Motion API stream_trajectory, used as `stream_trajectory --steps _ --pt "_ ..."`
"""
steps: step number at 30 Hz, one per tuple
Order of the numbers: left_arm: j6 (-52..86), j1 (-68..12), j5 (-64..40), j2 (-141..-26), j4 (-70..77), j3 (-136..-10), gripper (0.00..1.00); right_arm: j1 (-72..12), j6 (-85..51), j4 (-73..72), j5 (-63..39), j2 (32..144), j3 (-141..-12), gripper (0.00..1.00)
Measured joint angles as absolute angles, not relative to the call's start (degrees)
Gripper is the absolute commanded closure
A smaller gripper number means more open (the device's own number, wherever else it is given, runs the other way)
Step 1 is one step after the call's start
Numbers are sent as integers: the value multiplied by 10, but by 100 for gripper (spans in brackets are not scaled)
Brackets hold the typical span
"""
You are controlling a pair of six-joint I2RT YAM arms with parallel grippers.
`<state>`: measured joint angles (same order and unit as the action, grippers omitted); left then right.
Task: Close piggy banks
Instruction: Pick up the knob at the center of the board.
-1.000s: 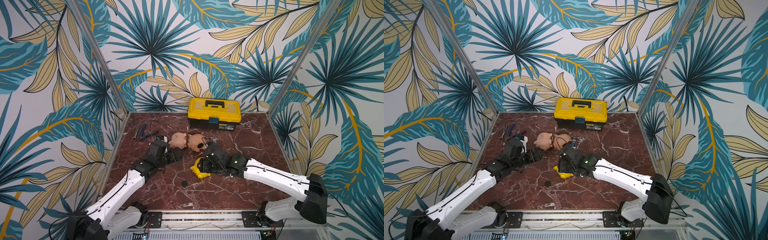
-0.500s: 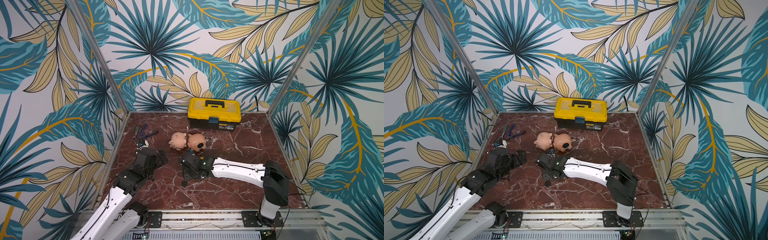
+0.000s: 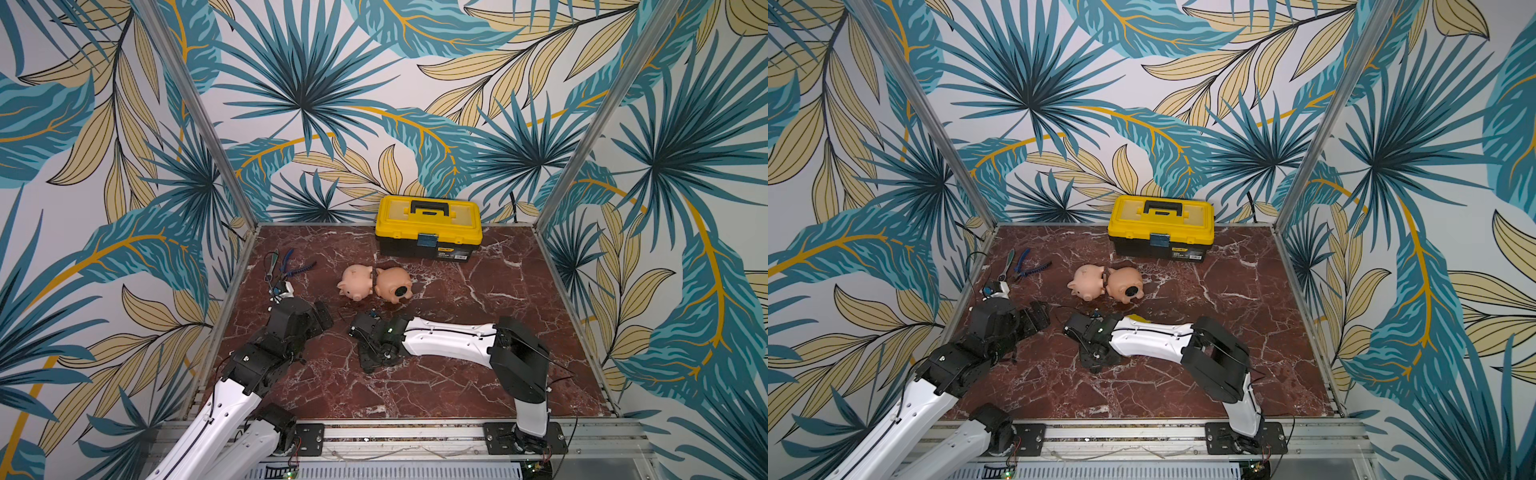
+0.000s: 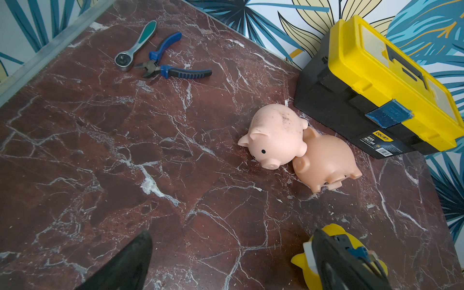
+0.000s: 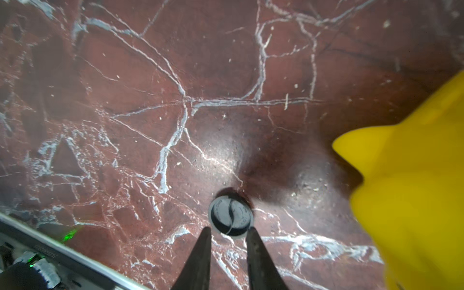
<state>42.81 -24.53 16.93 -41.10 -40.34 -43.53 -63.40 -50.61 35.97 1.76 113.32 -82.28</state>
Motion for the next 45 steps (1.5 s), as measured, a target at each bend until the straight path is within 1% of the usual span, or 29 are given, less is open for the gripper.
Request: stream_trajectory --steps 23,32,39,42,45 --pt "424 -245 169 -374 -406 -432 0 -651 -523 382 12 1171 -845 82" --pt "424 -245 169 -367 -411 -430 0 -653 -523 411 27 1195 -867 84" --pt "424 -245 169 -367 -414 -430 1 -653 -523 432 41 1204 -881 89" --pt "424 -245 169 -367 -414 -430 0 -653 -521 435 43 1206 -884 95" --pt "424 -245 167 -367 -414 -430 0 -653 -518 436 44 1207 -885 98"
